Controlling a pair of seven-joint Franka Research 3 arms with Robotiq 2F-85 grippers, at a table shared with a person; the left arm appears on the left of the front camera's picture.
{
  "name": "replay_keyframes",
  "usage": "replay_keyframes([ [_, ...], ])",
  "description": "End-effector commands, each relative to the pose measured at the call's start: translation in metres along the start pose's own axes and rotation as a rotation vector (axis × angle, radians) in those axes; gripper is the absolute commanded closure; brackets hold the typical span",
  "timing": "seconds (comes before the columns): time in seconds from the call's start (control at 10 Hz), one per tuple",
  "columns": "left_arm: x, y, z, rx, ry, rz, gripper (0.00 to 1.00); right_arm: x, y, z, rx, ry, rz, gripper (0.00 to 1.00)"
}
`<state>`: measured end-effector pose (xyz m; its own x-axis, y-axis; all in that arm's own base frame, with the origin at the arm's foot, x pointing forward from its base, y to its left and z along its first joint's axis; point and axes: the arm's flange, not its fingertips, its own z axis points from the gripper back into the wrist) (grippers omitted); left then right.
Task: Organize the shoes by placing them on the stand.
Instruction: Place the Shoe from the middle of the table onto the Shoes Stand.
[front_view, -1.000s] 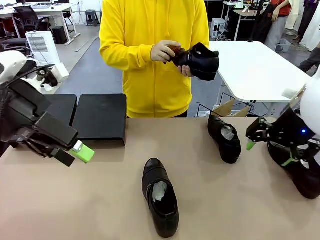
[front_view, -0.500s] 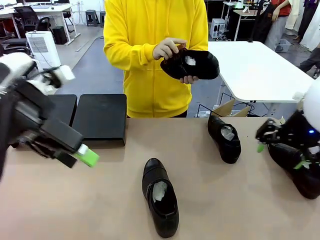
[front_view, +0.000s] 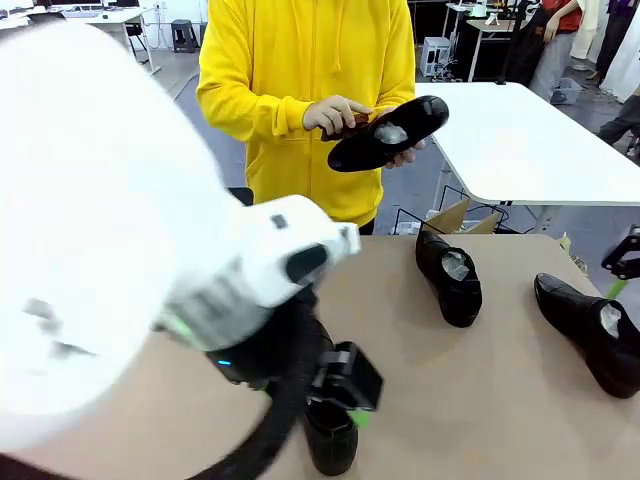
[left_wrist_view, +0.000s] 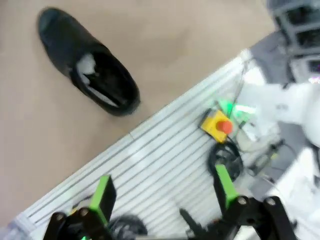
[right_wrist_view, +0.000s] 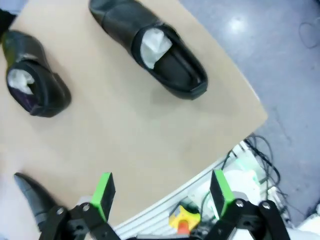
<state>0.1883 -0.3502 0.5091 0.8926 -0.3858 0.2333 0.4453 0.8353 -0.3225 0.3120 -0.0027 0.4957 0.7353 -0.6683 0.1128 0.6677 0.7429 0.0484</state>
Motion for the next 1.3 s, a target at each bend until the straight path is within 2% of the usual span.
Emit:
replay_keyframes([
  [0.0, 0.045, -0.002, -0.027, 0.154, -0.001, 0.169, 0.00, -0.007, 0.017, -0.011, 0.011, 0.001, 0.037, 0.00],
  [0.1, 0.058, -0.005, -0.048, 0.192, -0.019, 0.236, 0.00, -0.007, 0.017, -0.011, 0.011, 0.001, 0.037, 0.00],
  [0.2, 0.068, -0.012, -0.067, 0.208, 0.013, 0.296, 0.00, -0.007, 0.017, -0.011, 0.011, 0.001, 0.037, 0.00],
  [0.4, 0.082, -0.018, -0.091, 0.229, 0.043, 0.333, 0.00, -0.007, 0.017, -0.011, 0.011, 0.001, 0.037, 0.00],
  [0.6, 0.088, -0.030, -0.104, 0.175, 0.116, 0.372, 0.00, -0.007, 0.017, -0.011, 0.011, 0.001, 0.037, 0.00],
  [0.7, 0.074, -0.005, -0.095, 0.221, 0.048, 0.337, 0.00, -0.007, 0.017, -0.011, 0.011, 0.001, 0.037, 0.00],
  [0.8, 0.074, -0.005, -0.095, 0.221, 0.048, 0.337, 0.00, -0.007, 0.017, -0.011, 0.011, 0.001, 0.037, 0.00],
  [0.9, 0.079, -0.018, -0.108, 0.190, 0.095, 0.351, 0.00, -0.007, 0.017, -0.011, 0.011, 0.001, 0.037, 0.00],
  [1.0, 0.079, -0.023, -0.103, 0.243, 0.049, 0.350, 0.00, -0.007, 0.017, -0.011, 0.011, 0.001, 0.037, 0.00],
  [1.2, 0.089, -0.029, -0.117, 0.335, -0.081, 0.523, 0.00, -0.007, 0.017, -0.011, 0.011, 0.001, 0.037, 0.00],
])
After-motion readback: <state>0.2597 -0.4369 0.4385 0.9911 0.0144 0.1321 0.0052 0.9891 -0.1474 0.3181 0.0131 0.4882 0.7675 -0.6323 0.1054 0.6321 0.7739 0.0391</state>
